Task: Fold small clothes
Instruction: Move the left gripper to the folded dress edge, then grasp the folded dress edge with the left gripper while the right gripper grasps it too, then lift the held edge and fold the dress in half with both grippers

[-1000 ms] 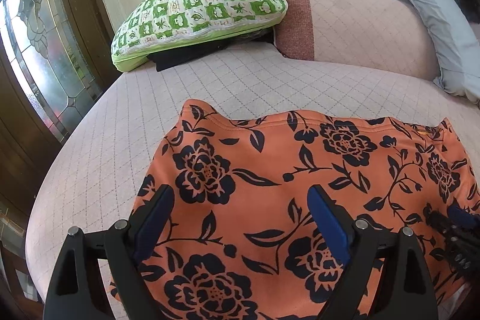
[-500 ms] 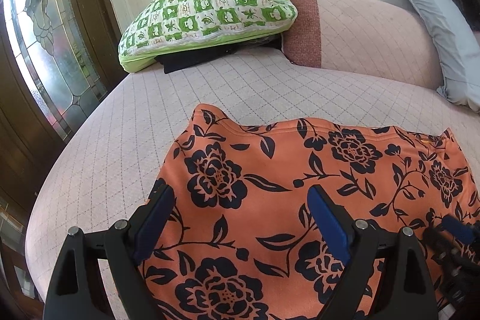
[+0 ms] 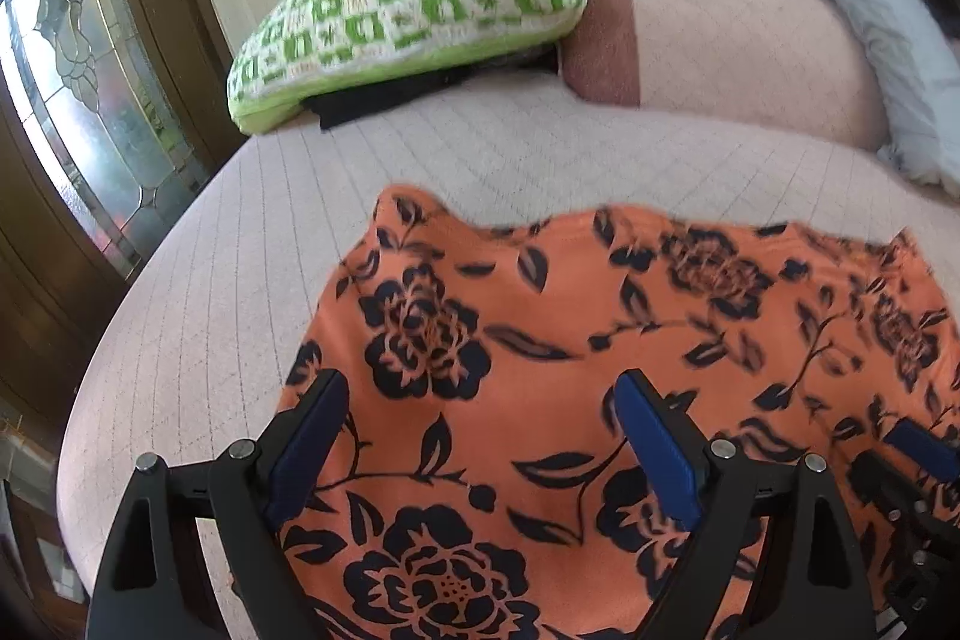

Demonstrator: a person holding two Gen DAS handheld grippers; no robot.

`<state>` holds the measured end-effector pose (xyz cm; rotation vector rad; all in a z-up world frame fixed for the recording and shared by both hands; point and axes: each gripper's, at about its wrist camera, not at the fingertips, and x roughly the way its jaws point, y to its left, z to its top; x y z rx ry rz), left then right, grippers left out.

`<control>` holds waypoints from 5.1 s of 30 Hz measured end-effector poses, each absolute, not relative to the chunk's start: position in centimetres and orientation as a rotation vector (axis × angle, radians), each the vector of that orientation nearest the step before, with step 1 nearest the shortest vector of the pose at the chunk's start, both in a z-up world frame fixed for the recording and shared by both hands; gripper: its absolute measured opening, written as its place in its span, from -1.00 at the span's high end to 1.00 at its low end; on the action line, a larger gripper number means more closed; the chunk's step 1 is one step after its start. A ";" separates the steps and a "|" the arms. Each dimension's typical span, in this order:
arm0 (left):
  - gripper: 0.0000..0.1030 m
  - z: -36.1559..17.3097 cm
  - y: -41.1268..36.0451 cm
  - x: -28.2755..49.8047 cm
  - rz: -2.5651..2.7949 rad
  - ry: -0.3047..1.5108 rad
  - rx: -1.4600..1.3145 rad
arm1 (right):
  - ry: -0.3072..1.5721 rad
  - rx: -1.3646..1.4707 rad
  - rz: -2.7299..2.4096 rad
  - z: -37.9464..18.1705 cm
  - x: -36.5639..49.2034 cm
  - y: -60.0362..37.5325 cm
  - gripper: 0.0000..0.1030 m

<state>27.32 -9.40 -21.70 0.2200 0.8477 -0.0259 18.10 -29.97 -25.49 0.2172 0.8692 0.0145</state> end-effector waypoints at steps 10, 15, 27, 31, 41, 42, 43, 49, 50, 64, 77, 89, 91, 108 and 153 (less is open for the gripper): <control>-0.76 -24.8 -10.3 28.2 -0.058 0.981 0.267 | 0.933 0.247 -0.006 -26.5 18.7 -31.0 -0.01; -0.76 -23.7 -10.6 27.6 -0.099 0.935 0.241 | 0.886 0.255 -0.092 -25.4 18.4 -33.2 -0.01; -0.80 -25.3 -3.4 32.0 0.094 1.018 0.162 | 0.966 0.407 -0.316 -28.0 18.3 -42.2 -0.05; -0.80 -25.4 -2.0 32.4 0.062 1.046 0.092 | 0.975 0.387 -0.322 -27.7 18.3 -42.1 -0.06; -0.80 -24.0 3.6 32.6 0.163 1.019 0.011 | 0.943 0.434 -0.352 -24.9 16.6 -43.4 -0.06; -0.80 -24.1 4.2 32.7 0.158 1.026 -0.006 | 0.928 0.454 -0.370 -24.7 16.2 -43.9 -0.06; -0.80 -24.2 4.3 32.6 0.157 1.026 0.000 | 0.924 0.460 -0.375 -24.6 16.0 -44.1 -0.06; -0.81 -25.2 1.8 31.2 0.195 0.960 0.239 | 1.032 0.456 -0.397 -27.3 16.0 -44.1 -0.06; -0.81 -25.2 1.4 31.0 0.203 0.949 0.270 | 1.016 0.473 -0.396 -27.3 15.9 -44.3 -0.06; -0.80 -21.8 6.6 30.8 0.096 0.970 -0.003 | 0.926 0.539 -0.275 -24.7 16.2 -44.5 -0.15; -0.36 -25.4 8.7 27.2 -0.101 1.142 -0.212 | 0.920 0.677 -0.165 -25.8 12.0 -47.2 -0.18; -0.59 -26.1 7.2 26.5 -0.069 1.117 -0.189 | 0.845 0.989 -0.164 -26.9 4.9 -47.6 -0.23; -0.60 -26.1 7.1 26.3 -0.075 1.106 -0.180 | 0.844 1.015 -0.163 -27.2 4.6 -47.2 -0.26; -0.60 -25.9 8.5 20.2 -0.116 1.154 -0.520 | 0.816 1.067 -0.168 -29.3 8.6 -43.6 -0.34; 0.68 -23.3 7.6 20.3 -0.289 0.935 -0.649 | 0.578 0.631 -0.189 -22.7 4.3 -40.3 0.73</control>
